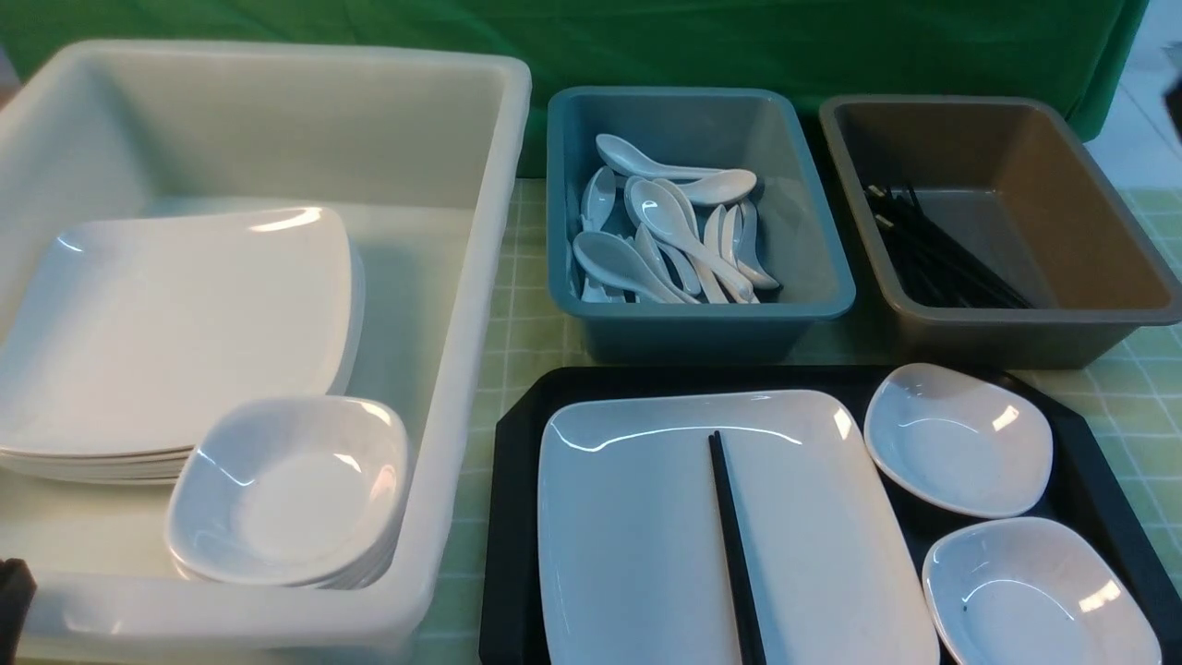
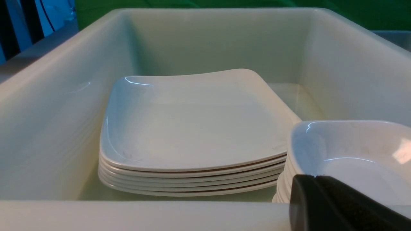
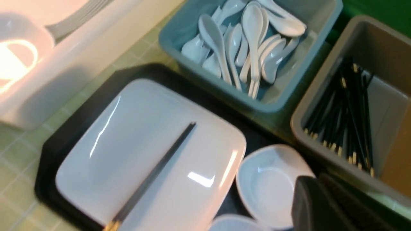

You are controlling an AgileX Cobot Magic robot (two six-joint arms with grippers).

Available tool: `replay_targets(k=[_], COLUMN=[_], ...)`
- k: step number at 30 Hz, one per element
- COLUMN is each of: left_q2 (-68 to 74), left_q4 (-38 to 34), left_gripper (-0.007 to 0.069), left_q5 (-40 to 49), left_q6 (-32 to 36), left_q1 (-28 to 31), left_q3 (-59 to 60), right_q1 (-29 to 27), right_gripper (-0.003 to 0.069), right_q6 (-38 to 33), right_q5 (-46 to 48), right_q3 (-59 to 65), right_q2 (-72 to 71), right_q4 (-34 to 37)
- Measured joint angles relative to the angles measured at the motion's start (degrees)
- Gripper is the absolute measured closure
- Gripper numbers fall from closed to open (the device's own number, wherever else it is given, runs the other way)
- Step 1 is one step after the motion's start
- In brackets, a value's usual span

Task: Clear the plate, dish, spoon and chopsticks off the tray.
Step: Use the left arm to grab a pair of chopsticks from the plate

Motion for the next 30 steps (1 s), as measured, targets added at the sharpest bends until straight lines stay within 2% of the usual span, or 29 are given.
replay_targets(k=[6, 8, 9, 10, 12, 14, 15, 18, 21, 23, 27, 29, 30], left_q2=[0.0, 0.0, 0.0, 0.0, 0.1, 0.1, 0.1, 0.1, 0.1, 0.1, 0.1, 0.2, 1.5], left_q4=[-1.6, -10.1, -11.2, -15.3, -28.4, -31.9, -35.8, -38.3, -39.2, -42.4, -48.4, -48.4, -45.9], left_gripper=[0.0625, 0.0625, 0.0625, 0.0625, 0.0625, 0.0625, 0.0625, 0.0625, 0.0625, 0.0625, 0.0625, 0.0625, 0.0625], left_q5=[-0.6, -0.7, -0.6, -0.4, -0.3, -0.3, -0.4, -0.4, -0.4, 0.4, 9.0, 11.6, 13.8], left_q6=[-1.3, -7.7, -8.4, -11.2, -18.3, -19.8, -21.3, -22.0, -22.9, -24.4, -22.1, -21.3, -21.9], left_q1=[0.0, 0.0, 0.0, 0.0, 0.0, 0.0, 0.0, 0.0, 0.0, 0.0, 0.0, 0.0, 0.0], left_q3=[0.1, 0.2, 0.2, 0.2, 0.3, 0.4, 0.5, 0.6, 0.6, 0.6, -3.9, -7.8, -12.3], right_q1=[0.0, 0.0, 0.0, 0.0, 0.0, 0.0, 0.0, 0.0, 0.0, 0.0, 0.0, 0.0, 0.0], right_gripper=[0.0636, 0.0633, 0.0633, 0.0632, 0.0629, 0.0629, 0.0627, 0.0619, 0.0611, 0.0603, 0.0591, 0.0589, 0.0587], right_q6=[0.0, 0.0, 0.0, 0.0, 0.0, 0.0, 0.0, 0.0, 0.0, 0.0, 0.0, 0.0, 0.0], right_q5=[-4.5, -8.4, -8.4, -10.5, -15.6, -17.8, -20.7, -24.7, -25.5, -25.8, -25.8, -25.8, -25.9], right_q3=[17.9, 23.8, 24.4, 27.5, 35.0, 37.7, 41.5, 47.4, 49.7, 51.2, 51.8, 51.8, 51.8], right_q2=[-20.7, -27.7, -28.4, -31.7, -38.9, -42.0, -45.6, -50.2, -51.2, -51.3, -51.3, -51.3, -51.3], right_q4=[0.0, 0.0, 0.0, 0.0, 0.0, 0.0, 0.0, -0.1, -0.1, -0.1, -0.1, -0.1, -0.1])
